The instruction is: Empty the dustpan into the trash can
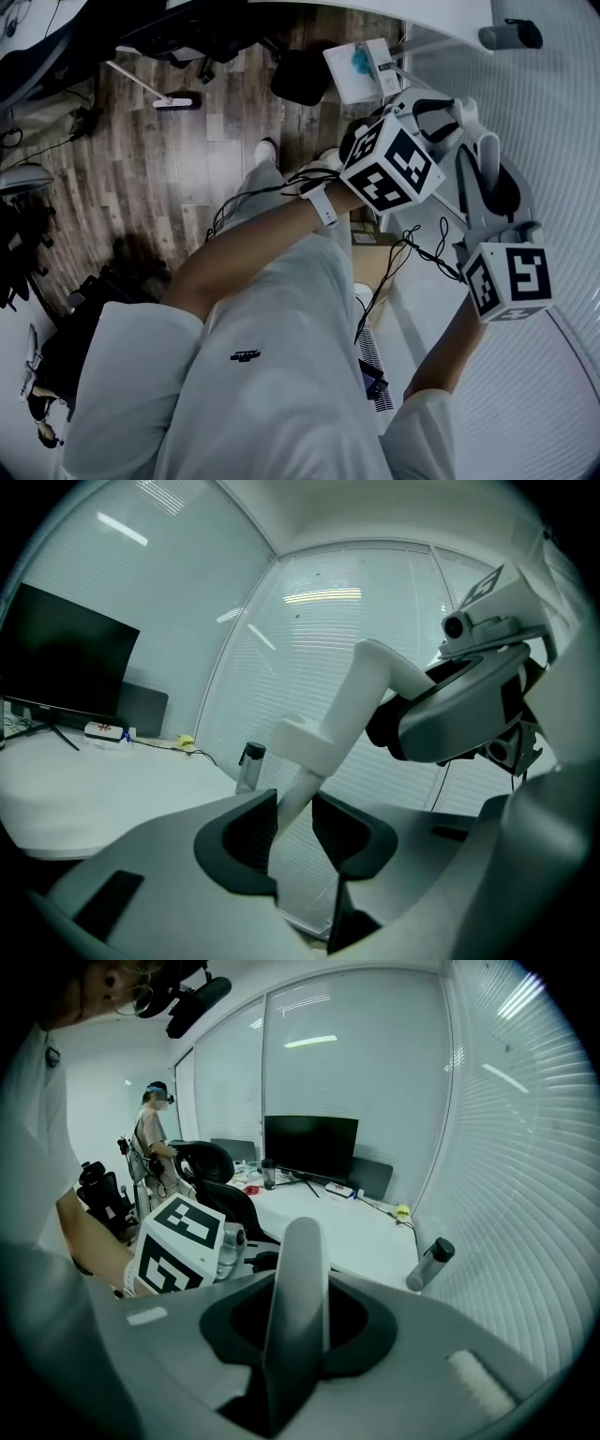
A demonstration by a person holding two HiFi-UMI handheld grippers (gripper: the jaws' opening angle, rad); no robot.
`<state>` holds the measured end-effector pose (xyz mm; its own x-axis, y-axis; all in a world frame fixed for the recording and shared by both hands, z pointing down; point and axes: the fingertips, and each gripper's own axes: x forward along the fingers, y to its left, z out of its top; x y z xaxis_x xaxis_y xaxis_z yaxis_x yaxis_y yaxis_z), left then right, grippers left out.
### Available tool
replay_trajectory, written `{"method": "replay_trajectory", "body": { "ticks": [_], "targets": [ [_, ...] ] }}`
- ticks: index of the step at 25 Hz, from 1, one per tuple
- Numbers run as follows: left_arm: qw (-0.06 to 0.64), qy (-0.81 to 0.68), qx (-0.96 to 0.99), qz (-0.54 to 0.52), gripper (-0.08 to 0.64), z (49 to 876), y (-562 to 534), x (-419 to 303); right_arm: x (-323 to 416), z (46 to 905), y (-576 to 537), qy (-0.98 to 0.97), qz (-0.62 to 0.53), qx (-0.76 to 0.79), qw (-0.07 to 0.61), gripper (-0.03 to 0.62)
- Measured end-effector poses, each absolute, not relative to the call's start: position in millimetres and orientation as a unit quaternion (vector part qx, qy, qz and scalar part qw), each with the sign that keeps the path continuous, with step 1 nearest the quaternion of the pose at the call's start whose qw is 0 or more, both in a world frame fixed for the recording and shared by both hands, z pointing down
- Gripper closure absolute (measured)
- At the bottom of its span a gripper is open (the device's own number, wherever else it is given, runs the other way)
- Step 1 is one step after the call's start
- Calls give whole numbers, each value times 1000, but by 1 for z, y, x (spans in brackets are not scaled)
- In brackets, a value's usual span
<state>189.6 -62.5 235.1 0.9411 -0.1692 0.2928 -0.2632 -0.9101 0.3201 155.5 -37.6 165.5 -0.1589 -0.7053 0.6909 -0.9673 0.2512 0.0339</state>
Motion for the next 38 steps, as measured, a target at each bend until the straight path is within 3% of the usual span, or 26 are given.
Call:
{"method": "replay_trajectory", "body": {
  "ticks": [19,38],
  "targets": [
    [168,-173,964,107,440,229,-102,97,63,160,-67,-785,177,517,293,500],
    [185,-201,956,108,440,289,-88,24,-12,221,-48,-815,133,474,307,500]
  ]
}}
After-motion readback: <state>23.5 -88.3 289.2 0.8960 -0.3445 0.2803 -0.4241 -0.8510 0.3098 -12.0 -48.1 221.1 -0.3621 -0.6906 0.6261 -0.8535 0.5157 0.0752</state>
